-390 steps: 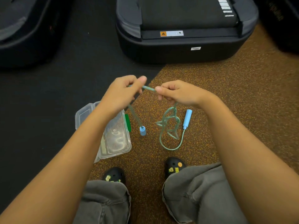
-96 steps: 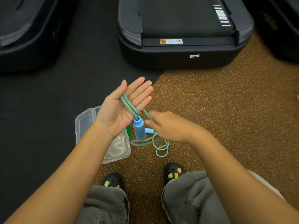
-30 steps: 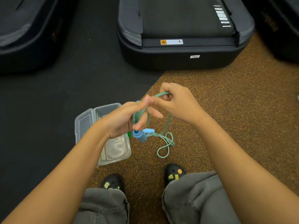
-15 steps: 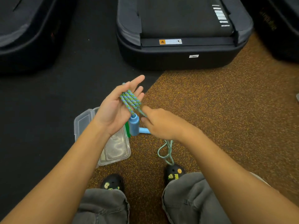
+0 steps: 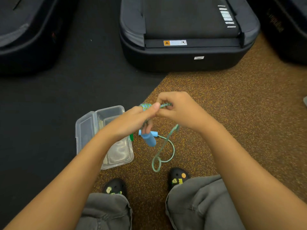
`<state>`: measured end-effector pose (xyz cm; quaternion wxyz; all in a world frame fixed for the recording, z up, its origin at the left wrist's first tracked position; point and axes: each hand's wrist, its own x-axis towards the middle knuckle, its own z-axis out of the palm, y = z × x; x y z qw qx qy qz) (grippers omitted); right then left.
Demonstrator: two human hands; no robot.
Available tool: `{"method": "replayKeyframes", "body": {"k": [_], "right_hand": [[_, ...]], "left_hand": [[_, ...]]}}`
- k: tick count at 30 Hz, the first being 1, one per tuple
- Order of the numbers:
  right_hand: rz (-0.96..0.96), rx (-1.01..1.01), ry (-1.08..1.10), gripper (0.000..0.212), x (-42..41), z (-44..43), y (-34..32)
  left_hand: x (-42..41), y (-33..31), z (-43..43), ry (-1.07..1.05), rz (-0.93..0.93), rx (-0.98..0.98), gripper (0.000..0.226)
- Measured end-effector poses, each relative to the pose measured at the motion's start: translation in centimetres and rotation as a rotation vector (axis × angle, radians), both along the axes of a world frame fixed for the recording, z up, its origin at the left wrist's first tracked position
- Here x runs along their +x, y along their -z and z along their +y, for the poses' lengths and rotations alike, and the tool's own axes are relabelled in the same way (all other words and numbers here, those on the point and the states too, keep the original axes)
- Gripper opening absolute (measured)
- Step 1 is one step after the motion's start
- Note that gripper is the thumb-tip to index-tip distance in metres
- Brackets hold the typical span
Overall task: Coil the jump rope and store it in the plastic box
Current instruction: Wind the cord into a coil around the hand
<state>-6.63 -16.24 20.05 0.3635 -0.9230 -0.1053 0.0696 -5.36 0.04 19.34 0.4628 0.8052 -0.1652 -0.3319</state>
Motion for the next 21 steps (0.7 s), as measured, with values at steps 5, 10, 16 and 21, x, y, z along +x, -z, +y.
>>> {"method": "replayKeyframes", "body": {"k": [5,10,16,21], "right_hand": [[0.081,0.089,0.013,0.013,0.3,-1.3,0.2],[0.075,0.185,0.051,0.012,0.7,-1.4,0.4],[0.113,0.17,0.04,0.023,0.4,0.2,1.1],[0.182,0.166,-0.058,0.019,-0.2,1.3,1.1]], "left_hand": [[0.1,-0.7,0.2,-0.043,0.124,-0.132,0.05],[0.4,-0.6,0.4,-0.159,0.469,-0.5,0.038],[0.2,-0.2,0.4,-0.051,0.797,-0.735,0.043],[-0.4,-0.6,-0.6,-0.068,0.942,-0.814,0.042]]}}
